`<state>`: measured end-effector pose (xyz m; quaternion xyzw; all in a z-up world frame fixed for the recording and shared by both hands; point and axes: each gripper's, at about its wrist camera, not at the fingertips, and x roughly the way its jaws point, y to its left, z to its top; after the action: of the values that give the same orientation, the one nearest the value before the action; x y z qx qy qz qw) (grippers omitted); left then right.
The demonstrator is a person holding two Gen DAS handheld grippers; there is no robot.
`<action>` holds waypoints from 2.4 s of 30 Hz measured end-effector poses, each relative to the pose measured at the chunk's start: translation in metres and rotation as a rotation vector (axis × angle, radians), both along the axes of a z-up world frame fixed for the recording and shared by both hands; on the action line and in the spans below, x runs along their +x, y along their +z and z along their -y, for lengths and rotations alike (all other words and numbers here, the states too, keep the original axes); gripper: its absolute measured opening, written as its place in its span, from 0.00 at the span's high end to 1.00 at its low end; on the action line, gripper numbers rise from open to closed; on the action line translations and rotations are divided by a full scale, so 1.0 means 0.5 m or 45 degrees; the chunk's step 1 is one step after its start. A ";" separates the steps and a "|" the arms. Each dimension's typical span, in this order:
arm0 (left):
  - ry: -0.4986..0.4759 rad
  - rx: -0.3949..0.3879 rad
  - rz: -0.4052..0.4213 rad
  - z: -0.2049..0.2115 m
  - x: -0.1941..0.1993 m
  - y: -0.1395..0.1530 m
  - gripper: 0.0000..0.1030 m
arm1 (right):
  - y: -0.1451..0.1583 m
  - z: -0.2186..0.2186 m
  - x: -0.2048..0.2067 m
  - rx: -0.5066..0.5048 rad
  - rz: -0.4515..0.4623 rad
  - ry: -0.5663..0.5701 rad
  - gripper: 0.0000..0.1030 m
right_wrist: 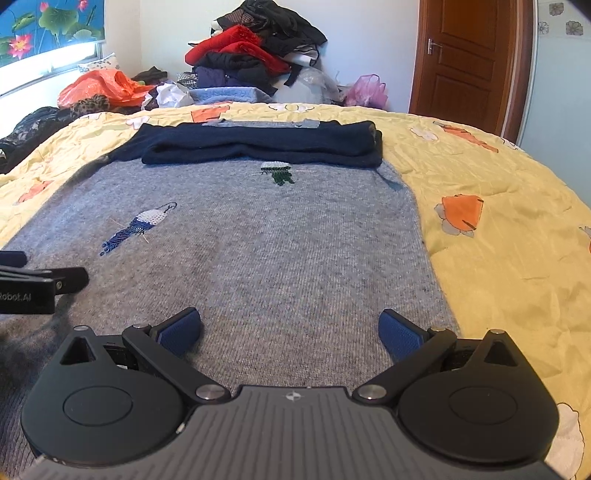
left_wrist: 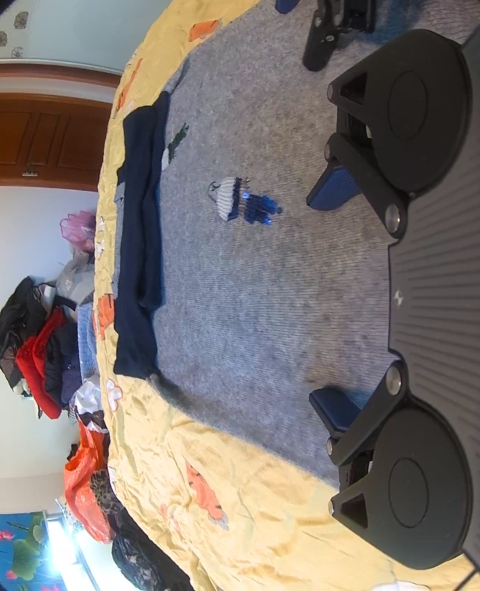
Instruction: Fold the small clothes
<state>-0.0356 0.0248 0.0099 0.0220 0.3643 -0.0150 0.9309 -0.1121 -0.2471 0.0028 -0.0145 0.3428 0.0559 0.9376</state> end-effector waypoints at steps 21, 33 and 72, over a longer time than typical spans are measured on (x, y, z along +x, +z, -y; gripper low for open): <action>-0.027 -0.026 0.043 -0.009 -0.040 -0.008 0.00 | 0.000 0.005 -0.066 -0.014 0.014 0.021 0.00; -0.005 -0.050 0.032 -0.091 -0.129 0.014 0.00 | 0.023 0.049 -0.131 -0.045 -0.051 0.208 0.00; 0.019 -1.281 -0.353 -0.349 -0.099 -0.012 0.00 | 0.018 0.362 -0.068 1.182 -0.576 0.023 0.12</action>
<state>-0.0849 0.1993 0.0040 -0.4329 0.4319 -0.1844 0.7695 -0.1464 -0.4280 0.0119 0.4126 0.4758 0.2120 0.7473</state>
